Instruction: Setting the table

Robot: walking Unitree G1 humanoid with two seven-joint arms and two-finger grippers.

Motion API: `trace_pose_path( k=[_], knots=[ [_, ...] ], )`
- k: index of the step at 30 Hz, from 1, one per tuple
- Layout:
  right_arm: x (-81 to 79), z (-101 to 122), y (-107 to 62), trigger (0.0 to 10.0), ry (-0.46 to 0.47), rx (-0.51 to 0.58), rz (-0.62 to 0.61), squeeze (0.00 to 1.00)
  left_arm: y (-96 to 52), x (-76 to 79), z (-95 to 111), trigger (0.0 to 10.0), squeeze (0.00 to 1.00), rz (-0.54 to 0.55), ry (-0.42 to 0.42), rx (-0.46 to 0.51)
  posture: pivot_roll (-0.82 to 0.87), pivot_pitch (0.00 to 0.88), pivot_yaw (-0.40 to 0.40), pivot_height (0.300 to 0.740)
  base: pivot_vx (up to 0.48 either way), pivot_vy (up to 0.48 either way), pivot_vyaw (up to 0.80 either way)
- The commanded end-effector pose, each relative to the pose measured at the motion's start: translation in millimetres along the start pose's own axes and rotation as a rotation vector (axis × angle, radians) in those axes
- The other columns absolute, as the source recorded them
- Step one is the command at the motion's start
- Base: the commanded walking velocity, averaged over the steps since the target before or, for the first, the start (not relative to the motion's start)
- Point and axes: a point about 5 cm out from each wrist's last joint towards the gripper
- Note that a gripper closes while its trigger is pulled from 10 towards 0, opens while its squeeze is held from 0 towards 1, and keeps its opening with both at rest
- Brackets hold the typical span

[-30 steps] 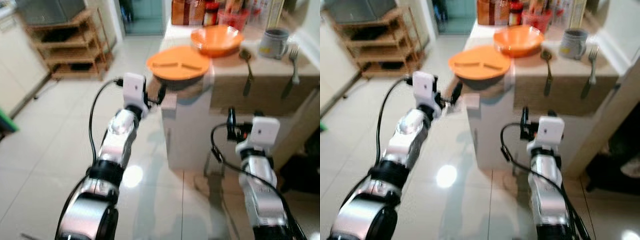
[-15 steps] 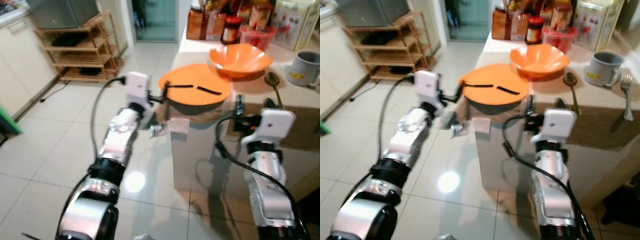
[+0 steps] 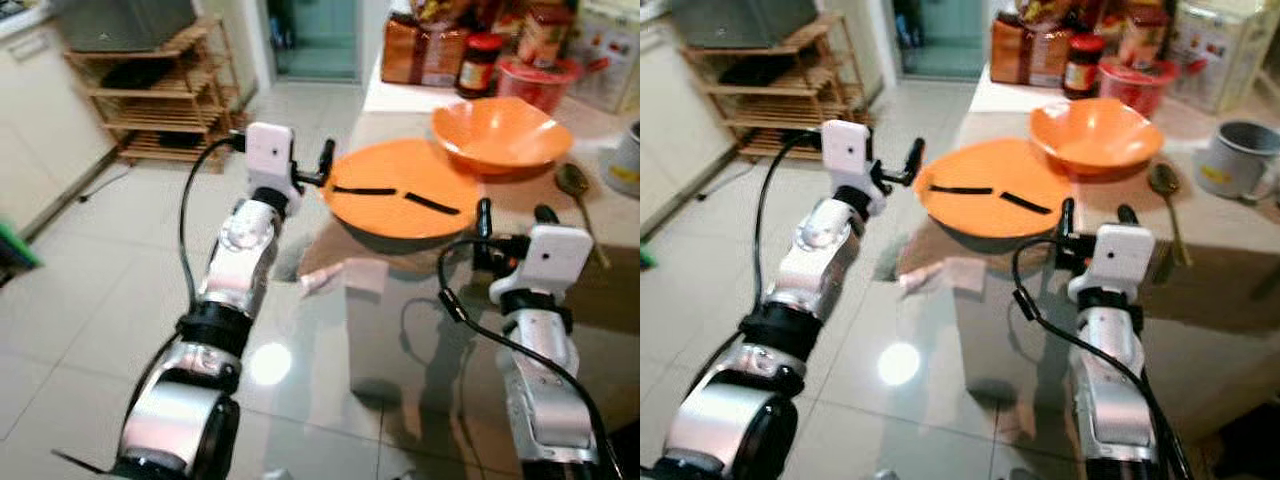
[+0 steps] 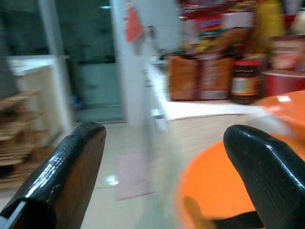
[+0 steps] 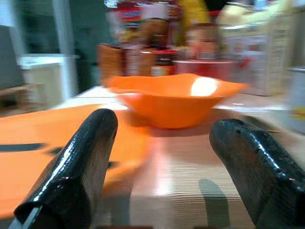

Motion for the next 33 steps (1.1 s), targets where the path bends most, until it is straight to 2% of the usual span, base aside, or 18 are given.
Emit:
trace_pose_path(
  k=[1, 3, 4, 6, 9, 11, 12, 13, 15, 17, 22, 25, 33],
  knots=[
    [-0.5, 5, 0.7, 10.0, 0.000, 0.013, 0.003, 0.00, 6.1, -6.6, 9, 10.0, 0.00, 0.017, -0.006, -0.007, -0.02, 0.000, 0.093, 0.740, 0.000, 0.000, 0.00],
    [-0.6, 5, 0.7, 10.0, 0.000, 0.011, 0.004, 0.00, 7.3, -8.4, 10, 10.0, 0.00, 0.022, -0.004, -0.015, -0.02, 0.000, 0.093, 0.740, 0.000, 0.000, 0.00],
    [-0.9, 5, 0.4, 10.0, 0.001, 0.009, 0.007, 0.00, 10.2, -11.9, 8, 10.0, 0.00, 0.035, -0.034, -0.067, -0.02, 0.000, 0.093, 0.740, 0.000, 0.000, 0.00],
    [-1.1, 5, 0.3, 10.0, 0.001, 0.007, 0.007, 0.00, 11.6, -12.3, 4, 10.0, 0.00, 0.040, -0.084, -0.111, -0.02, 0.000, 0.093, 0.740, 0.000, 0.000, 0.00],
    [-1.3, 4, 0.2, 10.0, 0.003, 0.006, 0.007, 0.00, 12.2, -9.0, -7, 10.0, 0.00, 0.047, -0.244, -0.197, -0.02, 0.000, 0.093, 0.740, 0.000, 0.000, 0.00],
    [-1.3, 4, -0.2, 10.0, 0.004, 0.003, 0.006, 0.00, 12.4, -4.6, -16, 10.0, 0.00, 0.066, -0.432, -0.271, -0.02, 0.000, 0.095, 0.740, 0.000, 0.000, 0.00],
    [-1.3, 4, -0.2, 10.0, 0.004, 0.003, 0.006, 0.00, 12.4, -4.6, -16, 10.0, 0.00, 0.066, -0.432, -0.271, -0.02, 0.000, 0.095, 0.740, 0.000, 0.000, 0.00],
    [-0.9, 4, -0.6, 10.0, 0.003, 0.001, 0.006, 0.00, 12.3, -3.2, -19, 10.0, 0.00, 0.080, -0.483, -0.294, -0.02, 0.000, 0.095, 0.740, 0.000, 0.000, 0.00],
    [-0.8, 4, -0.7, 10.0, 0.003, 0.000, 0.005, 0.00, 12.3, -2.7, -20, 10.0, 0.00, 0.084, -0.500, -0.301, -0.02, 0.000, 0.095, 0.740, 0.000, 0.000, 0.00],
    [-0.3, 4, -1.5, 10.0, 0.002, -0.001, 0.005, 0.00, 12.4, -1.9, -23, 10.0, 0.00, 0.096, -0.567, -0.327, -0.02, 0.000, 0.095, 0.740, 0.000, 0.000, 0.00],
    [2.0, 6, -3.4, 10.0, -0.002, 0.003, 0.005, 0.00, 12.1, -3.9, -25, 10.0, 0.00, 0.116, -0.598, -0.343, -0.03, 0.000, 0.094, 0.740, 0.000, 0.000, 0.00],
    [-0.4, 4, -9.4, 10.0, -0.015, -0.004, 0.051, 0.00, 11.7, -3.8, -29, 10.0, 0.00, 0.131, -0.654, -0.372, -0.03, 0.000, 0.092, 0.740, 0.000, 0.000, 0.00],
    [-0.7, 4, -11.6, 10.0, -0.012, -0.008, 0.040, 0.00, 12.3, 0.3, -32, 10.0, 0.00, 0.120, -0.697, -0.392, -0.04, 0.000, 0.099, 0.740, 0.000, 0.000, 0.00]
  ],
)
Point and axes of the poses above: a point about 5 cm out from each wrist's last joint towards the gripper, its own y axis pointing out of the wrist towards the gripper, its own z axis along the axis of the wrist's last joint, x = y × z, and after that the axes turned 13 degrees about -y, right-handed
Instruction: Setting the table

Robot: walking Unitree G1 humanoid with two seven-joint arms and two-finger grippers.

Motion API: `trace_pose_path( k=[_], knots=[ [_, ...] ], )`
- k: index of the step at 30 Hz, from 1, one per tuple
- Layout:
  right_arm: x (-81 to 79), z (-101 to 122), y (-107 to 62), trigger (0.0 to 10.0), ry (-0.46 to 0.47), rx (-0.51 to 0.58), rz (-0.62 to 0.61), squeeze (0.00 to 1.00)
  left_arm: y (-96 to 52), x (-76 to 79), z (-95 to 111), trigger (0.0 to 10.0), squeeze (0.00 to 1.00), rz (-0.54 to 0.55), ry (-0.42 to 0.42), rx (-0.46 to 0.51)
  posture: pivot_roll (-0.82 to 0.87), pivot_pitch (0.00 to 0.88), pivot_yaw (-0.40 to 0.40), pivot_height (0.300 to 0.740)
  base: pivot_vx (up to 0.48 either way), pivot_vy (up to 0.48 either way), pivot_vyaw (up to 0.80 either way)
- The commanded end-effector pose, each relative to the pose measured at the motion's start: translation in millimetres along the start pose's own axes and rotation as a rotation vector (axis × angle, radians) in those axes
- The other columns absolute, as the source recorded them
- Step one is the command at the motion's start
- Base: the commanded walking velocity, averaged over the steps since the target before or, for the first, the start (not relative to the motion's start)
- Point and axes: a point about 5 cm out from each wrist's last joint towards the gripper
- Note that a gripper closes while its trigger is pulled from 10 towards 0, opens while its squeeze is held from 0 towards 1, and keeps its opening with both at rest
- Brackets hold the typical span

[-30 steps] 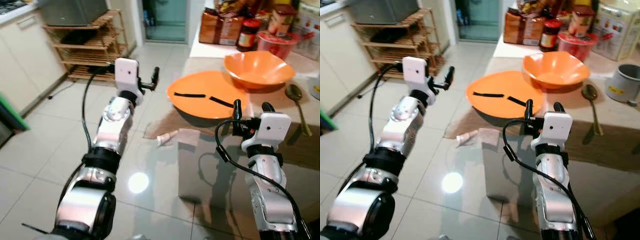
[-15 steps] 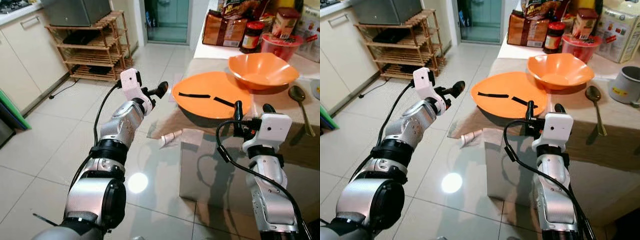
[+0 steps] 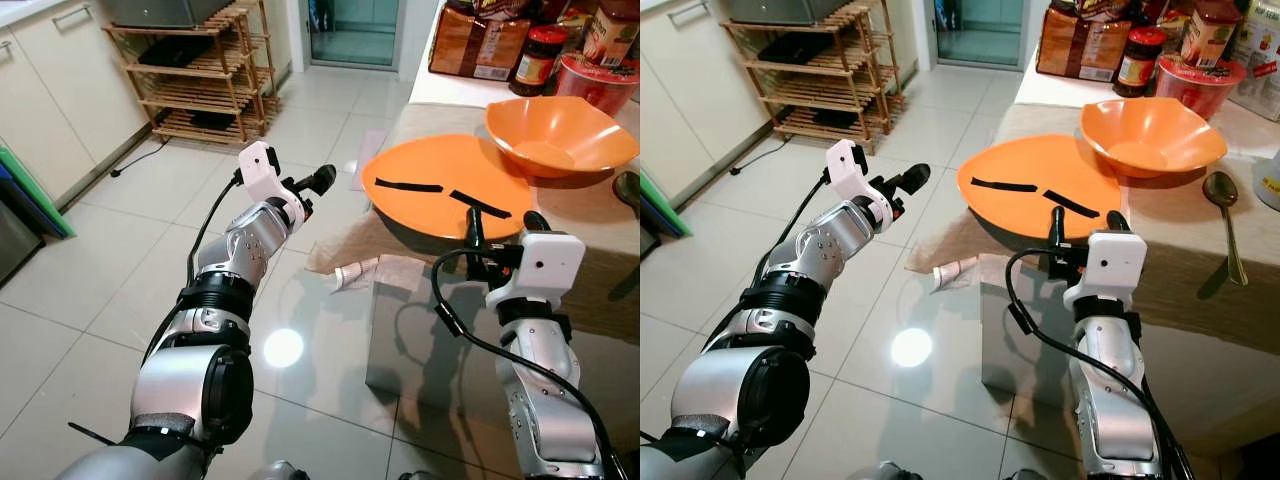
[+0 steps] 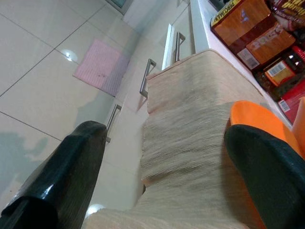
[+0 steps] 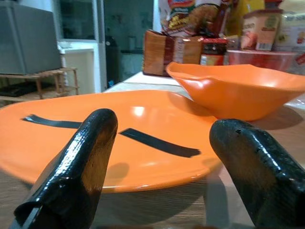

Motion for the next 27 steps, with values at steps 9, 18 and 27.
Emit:
trace_pose_path(
  k=[9, 18, 27],
  knots=[
    [1.5, 1, -8.0, 10.0, -0.010, -0.007, 0.004, 0.00, 4.2, 17.4, -5, 10.0, 0.00, -0.085, -0.013, -0.031, -0.04, 0.000, 0.103, 0.740, 0.000, 0.000, 0.00],
    [0.0, 2, -11.5, 10.0, -0.002, -0.011, -0.003, 0.00, 8.6, 27.9, -20, 10.0, 0.00, -0.117, 0.037, -0.084, -0.05, 0.000, 0.109, 0.740, 0.000, 0.000, 0.00],
    [7.0, 3, -15.2, 10.0, -0.005, -0.006, -0.050, 0.00, 3.7, 50.6, -11, 10.0, 0.00, -0.288, 0.402, 0.062, -0.06, 0.000, 0.119, 0.740, 0.000, 0.000, 0.00]
  ],
)
Point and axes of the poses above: a point about 5 cm out from each wrist's last joint towards the gripper, its own y axis pointing out of the wrist towards the gripper, its own z axis along the axis of the wrist's last joint, x = y × z, and after that the axes turned 13 degrees about -y, right-handed
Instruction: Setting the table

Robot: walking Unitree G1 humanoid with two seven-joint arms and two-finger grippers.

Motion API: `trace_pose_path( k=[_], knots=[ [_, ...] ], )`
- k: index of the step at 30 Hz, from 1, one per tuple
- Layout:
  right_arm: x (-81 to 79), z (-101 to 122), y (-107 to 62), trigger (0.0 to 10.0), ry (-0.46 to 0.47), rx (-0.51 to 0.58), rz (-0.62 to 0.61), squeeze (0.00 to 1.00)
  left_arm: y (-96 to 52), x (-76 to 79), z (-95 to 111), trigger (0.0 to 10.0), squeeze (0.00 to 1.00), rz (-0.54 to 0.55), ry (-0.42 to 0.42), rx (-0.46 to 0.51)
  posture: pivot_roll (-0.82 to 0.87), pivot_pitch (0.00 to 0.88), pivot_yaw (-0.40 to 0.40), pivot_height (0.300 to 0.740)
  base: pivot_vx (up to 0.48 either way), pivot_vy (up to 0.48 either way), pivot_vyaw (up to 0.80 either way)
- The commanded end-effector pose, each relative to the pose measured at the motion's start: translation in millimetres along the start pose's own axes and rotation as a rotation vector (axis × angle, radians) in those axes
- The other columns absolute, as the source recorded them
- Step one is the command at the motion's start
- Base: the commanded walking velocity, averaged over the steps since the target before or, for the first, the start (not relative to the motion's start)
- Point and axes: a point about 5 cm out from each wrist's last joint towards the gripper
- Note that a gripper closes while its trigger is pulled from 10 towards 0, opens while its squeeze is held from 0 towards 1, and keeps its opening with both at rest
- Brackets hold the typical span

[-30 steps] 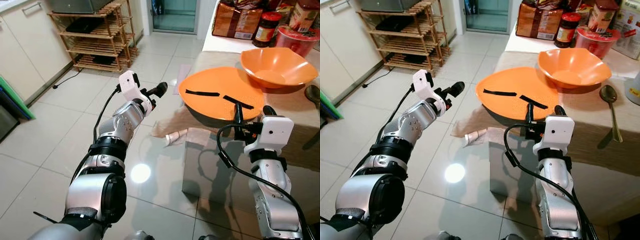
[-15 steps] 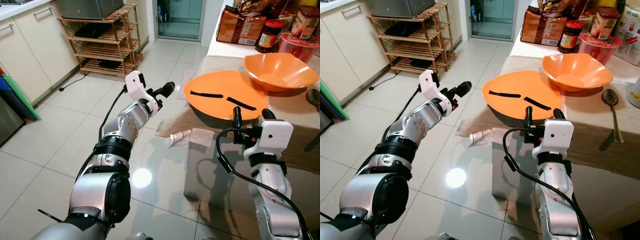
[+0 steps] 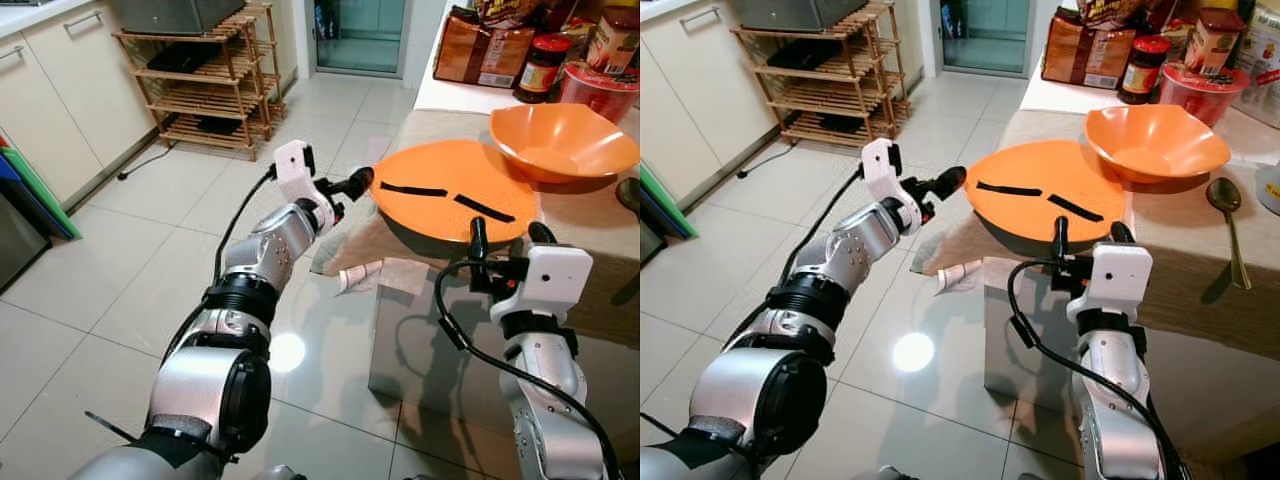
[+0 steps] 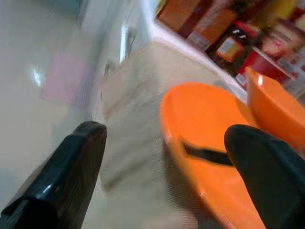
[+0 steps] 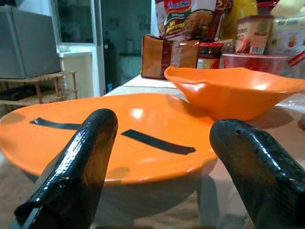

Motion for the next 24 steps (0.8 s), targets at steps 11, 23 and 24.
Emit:
trace_pose_path(
  k=[11, 23, 24],
  knots=[
    [13.9, 13, 1.6, 10.0, -0.037, 0.064, -0.091, 0.00, -17.8, 40.9, 17, 10.0, 0.00, -0.233, 0.478, 0.258, -0.05, 0.000, 0.114, 0.740, 0.000, 0.000, 0.00],
    [27.5, 29, 7.8, 10.0, -0.100, 0.130, -0.186, 0.00, -28.3, 55.6, 15, 10.0, 0.00, -0.294, 0.442, 0.323, -0.05, 0.000, 0.112, 0.740, 0.141, 0.000, 0.00],
    [27.9, 30, 8.3, 10.0, -0.105, 0.135, -0.190, 0.00, -28.6, 56.2, 15, 10.0, 0.00, -0.297, 0.442, 0.324, -0.05, 0.000, 0.111, 0.740, 0.480, 0.000, 0.00]
  ],
)
Point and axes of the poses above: a point about 5 cm out from each wrist's last joint towards the gripper, its own y axis pointing out of the wrist towards the gripper, its own z axis along the axis of the wrist's last joint, x = y × z, and after that the axes turned 13 degrees about -y, right-handed
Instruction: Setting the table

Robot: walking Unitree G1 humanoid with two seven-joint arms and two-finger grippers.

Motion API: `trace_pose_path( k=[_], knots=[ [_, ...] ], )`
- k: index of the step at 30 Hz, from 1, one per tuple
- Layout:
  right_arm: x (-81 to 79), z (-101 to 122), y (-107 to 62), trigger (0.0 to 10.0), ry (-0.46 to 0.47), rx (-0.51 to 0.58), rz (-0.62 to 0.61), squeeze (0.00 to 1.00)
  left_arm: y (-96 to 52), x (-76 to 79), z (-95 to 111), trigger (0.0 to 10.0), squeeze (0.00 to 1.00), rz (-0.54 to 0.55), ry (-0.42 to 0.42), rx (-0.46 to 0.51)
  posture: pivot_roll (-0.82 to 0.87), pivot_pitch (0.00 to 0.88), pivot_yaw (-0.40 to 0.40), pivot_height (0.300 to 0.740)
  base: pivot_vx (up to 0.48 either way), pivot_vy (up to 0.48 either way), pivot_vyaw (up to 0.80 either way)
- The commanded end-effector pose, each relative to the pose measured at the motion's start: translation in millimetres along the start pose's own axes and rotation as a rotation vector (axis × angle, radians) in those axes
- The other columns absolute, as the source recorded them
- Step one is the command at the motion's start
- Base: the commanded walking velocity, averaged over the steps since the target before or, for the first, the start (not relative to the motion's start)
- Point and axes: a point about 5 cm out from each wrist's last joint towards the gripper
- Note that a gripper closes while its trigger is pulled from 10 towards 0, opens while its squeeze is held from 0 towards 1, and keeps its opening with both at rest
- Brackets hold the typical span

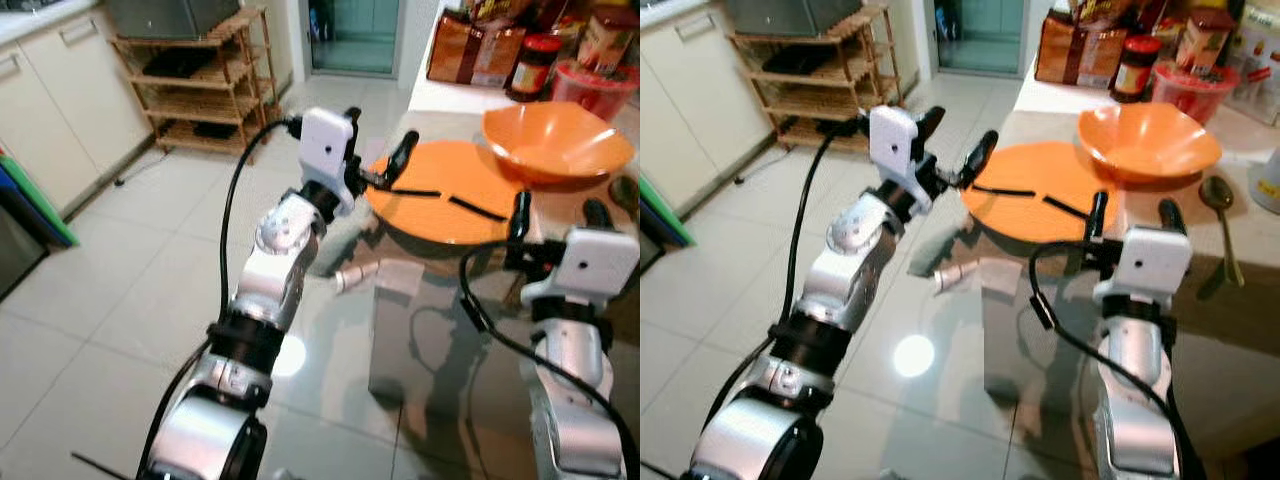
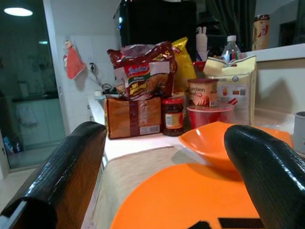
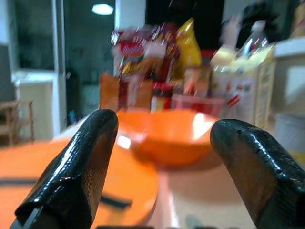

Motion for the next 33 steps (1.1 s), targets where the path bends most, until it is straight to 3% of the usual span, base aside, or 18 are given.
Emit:
trace_pose_path(
  k=[1, 15, 25, 33],
  knots=[
    [4.4, 6, 2.5, 10.0, -0.016, 0.031, -0.022, 0.00, 1.0, 2.5, 4, 10.0, 0.00, -0.014, 0.004, 0.013, -0.05, 0.000, 0.111, 0.740, 0.480, 0.000, 0.00],
    [3.7, 9, 5.2, 10.0, -0.030, 0.047, -0.032, 0.00, 1.3, 8.9, 6, 10.0, 0.00, -0.045, -0.003, 0.026, -0.05, 0.000, 0.106, 0.740, 0.480, 0.000, 0.00],
    [2.0, 15, 7.4, 10.0, -0.034, 0.082, -0.031, 0.00, 1.8, 3.8, 10, 10.0, 0.00, -0.015, -0.037, 0.041, -0.05, 0.000, 0.107, 0.740, 0.000, 0.000, 0.00],
    [3.8, 14, 6.3, 10.0, -0.039, 0.081, -0.032, 0.00, 4.4, -12.0, 6, 10.0, 0.00, 0.063, -0.127, -0.048, -0.06, 0.000, 0.109, 0.740, 0.000, 0.000, 0.00]
  ],
)
Point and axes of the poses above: a point about 5 cm out from each wrist's last joint towards the gripper, its own y axis pointing out of the wrist towards the gripper, its own z axis along the axis of the wrist's last joint, x = y × z, and after that the axes turned 13 degrees about -y, right-handed
